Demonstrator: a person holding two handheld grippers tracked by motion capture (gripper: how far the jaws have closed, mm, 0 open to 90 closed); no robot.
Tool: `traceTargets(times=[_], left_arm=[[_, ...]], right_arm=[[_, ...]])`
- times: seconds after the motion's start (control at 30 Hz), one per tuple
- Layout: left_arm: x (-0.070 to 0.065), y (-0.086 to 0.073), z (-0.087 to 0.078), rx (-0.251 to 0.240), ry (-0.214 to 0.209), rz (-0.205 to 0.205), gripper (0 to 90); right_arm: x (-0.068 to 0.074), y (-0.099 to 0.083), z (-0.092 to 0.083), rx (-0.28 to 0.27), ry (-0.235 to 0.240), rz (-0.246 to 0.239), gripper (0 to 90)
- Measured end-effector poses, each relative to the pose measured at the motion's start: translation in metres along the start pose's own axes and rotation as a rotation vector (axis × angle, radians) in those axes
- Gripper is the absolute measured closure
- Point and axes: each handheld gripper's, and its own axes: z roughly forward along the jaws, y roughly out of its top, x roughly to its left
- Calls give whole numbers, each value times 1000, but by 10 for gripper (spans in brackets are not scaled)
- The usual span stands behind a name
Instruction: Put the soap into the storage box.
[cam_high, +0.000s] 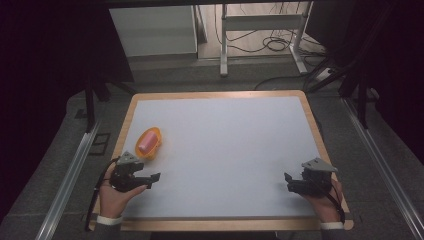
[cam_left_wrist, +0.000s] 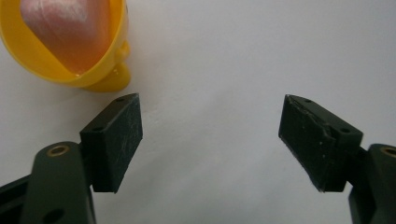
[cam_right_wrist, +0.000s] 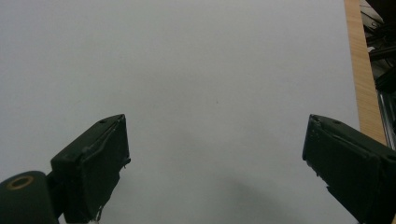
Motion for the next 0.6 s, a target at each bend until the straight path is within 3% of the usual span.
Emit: traceTargets(times=[0.6], left_arm=[[0,-1,3,-10,-4,-7,226]], right_arm=[[2,1,0,-11,2,-9,69]])
